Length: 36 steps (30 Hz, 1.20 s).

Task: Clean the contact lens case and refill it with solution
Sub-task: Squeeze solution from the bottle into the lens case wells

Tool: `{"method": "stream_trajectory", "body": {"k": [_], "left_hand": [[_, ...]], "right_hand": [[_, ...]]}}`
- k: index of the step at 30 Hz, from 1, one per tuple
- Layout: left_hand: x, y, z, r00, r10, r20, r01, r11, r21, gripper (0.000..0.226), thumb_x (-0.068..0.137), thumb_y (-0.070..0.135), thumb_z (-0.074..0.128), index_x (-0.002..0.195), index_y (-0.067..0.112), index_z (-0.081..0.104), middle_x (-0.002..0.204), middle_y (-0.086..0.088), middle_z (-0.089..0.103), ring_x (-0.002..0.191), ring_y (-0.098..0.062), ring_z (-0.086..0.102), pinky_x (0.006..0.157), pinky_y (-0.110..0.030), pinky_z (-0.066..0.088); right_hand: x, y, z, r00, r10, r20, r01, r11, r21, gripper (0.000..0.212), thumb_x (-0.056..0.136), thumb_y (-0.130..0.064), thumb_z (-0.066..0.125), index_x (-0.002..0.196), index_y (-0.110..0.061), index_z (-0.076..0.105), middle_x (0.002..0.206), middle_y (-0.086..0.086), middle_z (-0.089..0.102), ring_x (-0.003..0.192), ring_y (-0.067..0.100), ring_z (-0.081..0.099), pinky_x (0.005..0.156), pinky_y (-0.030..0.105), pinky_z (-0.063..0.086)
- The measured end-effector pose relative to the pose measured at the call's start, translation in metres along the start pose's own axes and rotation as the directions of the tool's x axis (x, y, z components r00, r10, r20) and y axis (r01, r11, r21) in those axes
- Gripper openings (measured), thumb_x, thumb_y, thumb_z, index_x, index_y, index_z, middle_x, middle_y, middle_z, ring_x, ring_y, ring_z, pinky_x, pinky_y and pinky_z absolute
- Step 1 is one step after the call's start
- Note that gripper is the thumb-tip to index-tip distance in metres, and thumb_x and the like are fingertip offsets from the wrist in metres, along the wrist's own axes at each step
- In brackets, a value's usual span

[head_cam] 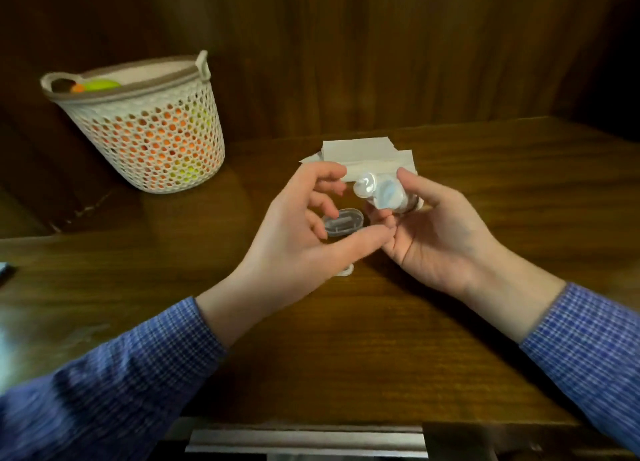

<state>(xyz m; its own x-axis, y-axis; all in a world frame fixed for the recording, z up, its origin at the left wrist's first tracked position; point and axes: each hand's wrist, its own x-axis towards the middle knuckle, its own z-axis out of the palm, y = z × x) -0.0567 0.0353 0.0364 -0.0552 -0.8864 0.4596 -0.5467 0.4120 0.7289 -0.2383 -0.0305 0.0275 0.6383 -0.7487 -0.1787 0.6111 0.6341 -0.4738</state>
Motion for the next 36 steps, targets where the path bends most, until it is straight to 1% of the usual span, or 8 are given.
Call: {"method": "stream_trajectory", "body": {"k": [4,9,13,18,21,24,30,36], "left_hand": [[0.016,0.016,0.015,0.989,-0.125,-0.078,0.107,0.973,-0.203,0.072,0.082,0.032,0.084,0.14,0.019,0.044,0.115,0.009,0.068,0.097,-0.005,0.071,0.07,-0.017,0.057],[0.038,0.029,0.014,0.936,-0.323,-0.136,0.267,0.909,-0.321,0.051,0.094,0.046,0.068,0.135,0.019,0.052,0.097,0.004,0.077,0.088,-0.011,0.076,0.072,-0.022,0.059],[0.054,0.028,0.01,0.865,-0.5,-0.038,0.429,0.778,-0.46,0.037,0.096,0.055,0.06,0.115,0.024,0.065,0.101,-0.002,0.08,0.093,-0.019,0.076,0.079,-0.032,0.061],[0.057,0.023,0.007,0.776,-0.628,0.066,0.523,0.581,-0.623,0.037,0.099,0.045,0.062,0.122,0.016,0.066,0.107,-0.008,0.079,0.097,-0.02,0.076,0.078,-0.033,0.058],[0.053,0.022,0.005,0.837,-0.525,-0.155,0.414,0.793,-0.448,0.023,0.102,0.04,0.057,0.115,0.023,0.065,0.101,0.001,0.075,0.089,-0.01,0.07,0.069,-0.023,0.056],[0.038,0.025,0.003,0.933,-0.147,-0.329,0.14,0.989,-0.045,0.016,0.105,0.031,0.051,0.114,0.029,0.064,0.103,0.015,0.067,0.093,0.001,0.064,0.07,-0.014,0.055],[0.022,0.037,0.006,0.99,0.014,-0.143,0.001,0.995,0.099,0.04,0.096,0.037,0.052,0.133,0.023,0.059,0.117,0.012,0.061,0.102,0.001,0.058,0.08,-0.01,0.05],[0.023,0.042,0.007,0.991,0.108,-0.077,-0.091,0.975,0.205,0.046,0.089,0.031,0.06,0.134,0.021,0.058,0.126,0.01,0.058,0.115,-0.006,0.055,0.09,-0.013,0.046]], "right_hand": [[-0.001,-0.003,-0.004,0.995,0.003,0.097,-0.014,0.994,0.105,0.049,0.093,-0.019,0.067,0.138,-0.004,0.057,0.127,0.021,0.07,0.106,0.025,0.074,0.097,0.025,0.055],[0.005,-0.008,-0.009,0.991,0.017,0.133,-0.027,0.997,0.069,0.06,0.088,-0.022,0.073,0.142,-0.005,0.052,0.102,0.019,0.07,0.06,0.012,0.061,0.054,0.023,0.055],[0.004,-0.007,-0.01,0.954,0.101,0.284,-0.079,0.993,-0.09,0.047,0.092,-0.028,0.068,0.132,-0.01,0.051,0.086,0.007,0.063,0.053,0.008,0.053,0.05,0.019,0.044],[0.003,-0.002,-0.006,0.933,0.067,0.354,0.052,0.948,-0.315,0.046,0.094,-0.031,0.064,0.134,-0.012,0.05,0.082,0.005,0.059,0.052,0.006,0.05,0.049,0.017,0.039],[0.003,0.0,-0.005,0.95,-0.021,0.311,0.149,0.906,-0.395,0.044,0.095,-0.032,0.064,0.131,-0.01,0.052,0.083,0.006,0.061,0.053,0.008,0.047,0.049,0.019,0.036],[0.001,0.002,-0.003,0.952,-0.173,0.253,0.294,0.754,-0.587,0.035,0.091,-0.035,0.068,0.116,-0.011,0.061,0.078,0.003,0.061,0.054,0.009,0.046,0.05,0.02,0.037],[-0.002,0.009,-0.005,0.838,-0.433,0.332,0.498,0.361,-0.788,0.014,0.093,-0.027,0.071,0.093,-0.015,0.065,0.066,-0.007,0.056,0.055,0.007,0.05,0.051,0.023,0.042],[-0.001,0.012,-0.009,0.761,-0.504,0.409,0.57,0.215,-0.793,0.01,0.093,-0.035,0.068,0.085,-0.029,0.065,0.058,-0.012,0.054,0.048,0.004,0.049,0.049,0.022,0.04]]}}
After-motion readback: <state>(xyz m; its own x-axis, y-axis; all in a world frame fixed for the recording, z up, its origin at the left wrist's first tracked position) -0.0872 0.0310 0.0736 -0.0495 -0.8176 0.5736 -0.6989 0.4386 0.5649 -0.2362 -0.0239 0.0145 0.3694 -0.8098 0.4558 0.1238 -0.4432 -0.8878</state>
